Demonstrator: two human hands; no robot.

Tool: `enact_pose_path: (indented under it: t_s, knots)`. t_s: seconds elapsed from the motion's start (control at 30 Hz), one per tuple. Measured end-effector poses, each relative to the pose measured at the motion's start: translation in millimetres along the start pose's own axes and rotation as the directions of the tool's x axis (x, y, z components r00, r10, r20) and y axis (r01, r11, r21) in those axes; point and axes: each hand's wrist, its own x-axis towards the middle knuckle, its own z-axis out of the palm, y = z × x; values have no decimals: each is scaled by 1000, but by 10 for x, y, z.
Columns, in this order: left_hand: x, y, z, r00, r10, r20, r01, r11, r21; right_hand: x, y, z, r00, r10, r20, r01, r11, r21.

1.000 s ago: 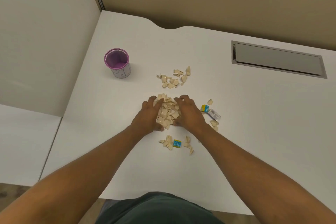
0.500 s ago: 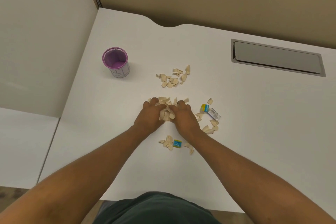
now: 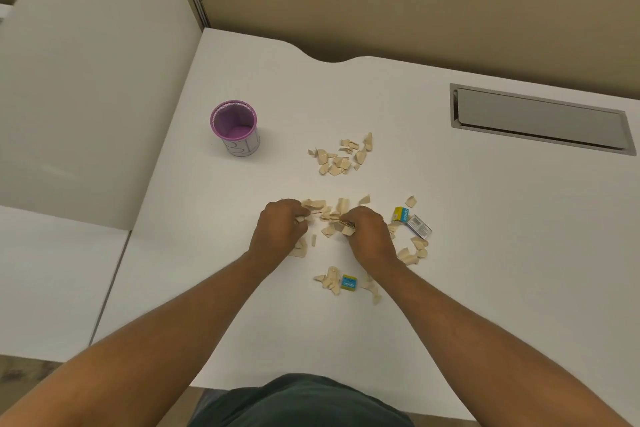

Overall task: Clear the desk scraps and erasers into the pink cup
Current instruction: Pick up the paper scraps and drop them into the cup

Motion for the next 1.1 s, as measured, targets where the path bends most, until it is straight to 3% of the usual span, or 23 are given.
enact_pose_path:
  t_s: [0.23,0.4,0.63,0.9,1.1]
  knots:
    - [266,68,-882,966,104,-237,-107,994,0,19,39,51,999,-38,2,38,999,37]
    - [850,42,-1546,928,7,-373,40,992,118,13,60,55,999,-43,9,43,999,24]
    - [1414,-45,-1673,971,-162,-175,214,916,340,-7,84,36,999,-37,28,36,998,42]
    - [1565,56,-1631,983,-183,-34,178,871,458,-8,77,19,998,-54,33,53,998,46]
    - [1573,185,-1806,988,-149,-39,151,884,442,-7,71,6,997,-70,34,68,996,53]
